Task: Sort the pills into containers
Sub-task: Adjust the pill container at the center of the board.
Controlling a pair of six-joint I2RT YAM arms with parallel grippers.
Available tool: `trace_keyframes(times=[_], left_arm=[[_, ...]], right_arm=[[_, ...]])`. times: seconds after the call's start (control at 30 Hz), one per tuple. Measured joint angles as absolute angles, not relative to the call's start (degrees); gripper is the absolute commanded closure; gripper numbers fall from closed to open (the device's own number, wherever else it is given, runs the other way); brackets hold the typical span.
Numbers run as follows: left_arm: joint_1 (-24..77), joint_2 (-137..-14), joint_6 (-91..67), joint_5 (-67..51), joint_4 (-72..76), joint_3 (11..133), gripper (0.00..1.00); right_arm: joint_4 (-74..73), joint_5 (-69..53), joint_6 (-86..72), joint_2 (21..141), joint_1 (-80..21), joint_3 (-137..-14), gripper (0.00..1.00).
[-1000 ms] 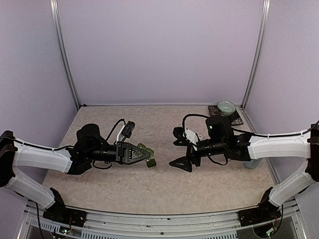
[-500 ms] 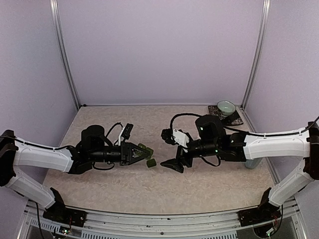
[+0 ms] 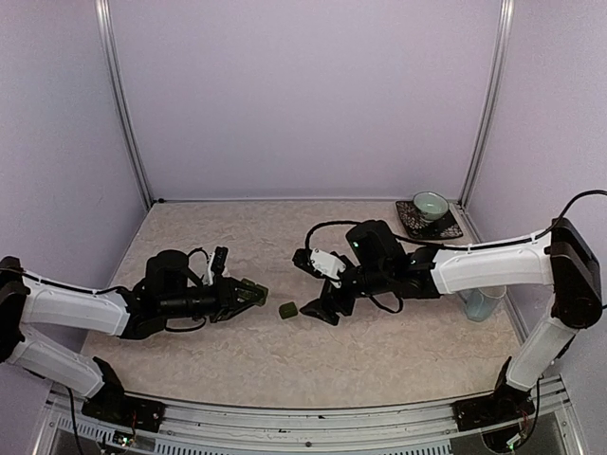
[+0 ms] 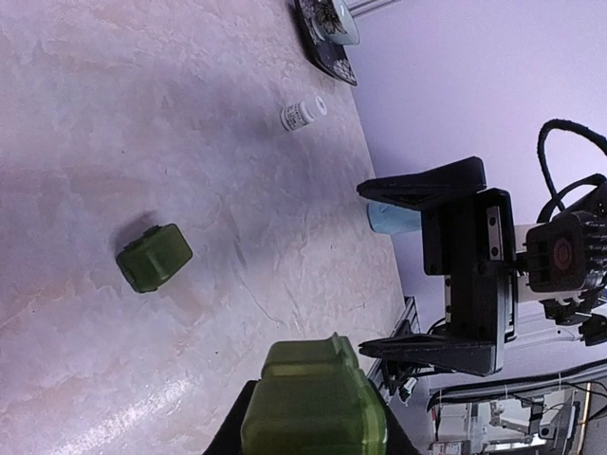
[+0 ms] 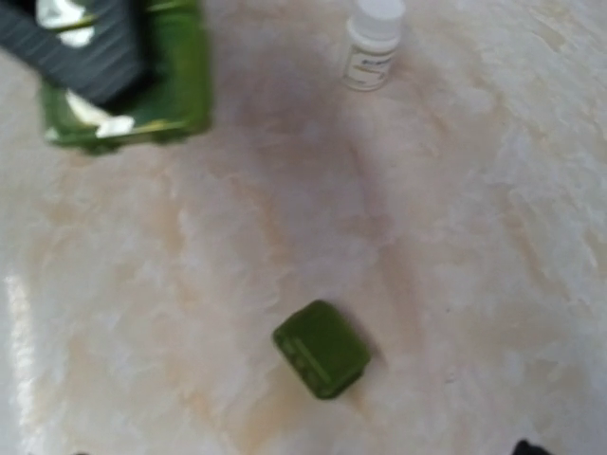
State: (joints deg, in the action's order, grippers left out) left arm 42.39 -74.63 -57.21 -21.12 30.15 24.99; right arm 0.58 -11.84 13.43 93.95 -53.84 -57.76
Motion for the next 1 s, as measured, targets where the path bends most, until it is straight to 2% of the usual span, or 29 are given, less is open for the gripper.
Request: trace_keyframes(times=[0.4, 0.83, 1.0], left_arm=[[40.64, -72.36, -58.41, -18.31, 28.56, 22.17, 0.81], [40.51, -72.4, -59.51, -17.54, 28.77, 21.67, 0.8], [40.51, -72.88, -60.14, -17.54, 29.19, 20.56, 0.75]], right_arm=[[-1.06, -12.56, 10.79, 100.97, -52.58, -63.7, 0.09], [-0.54, -12.08, 12.73, 103.13, -53.15, -64.36, 0.09], [-0.36, -11.22, 12.73, 103.66, -53.15, -64.2, 0.09]])
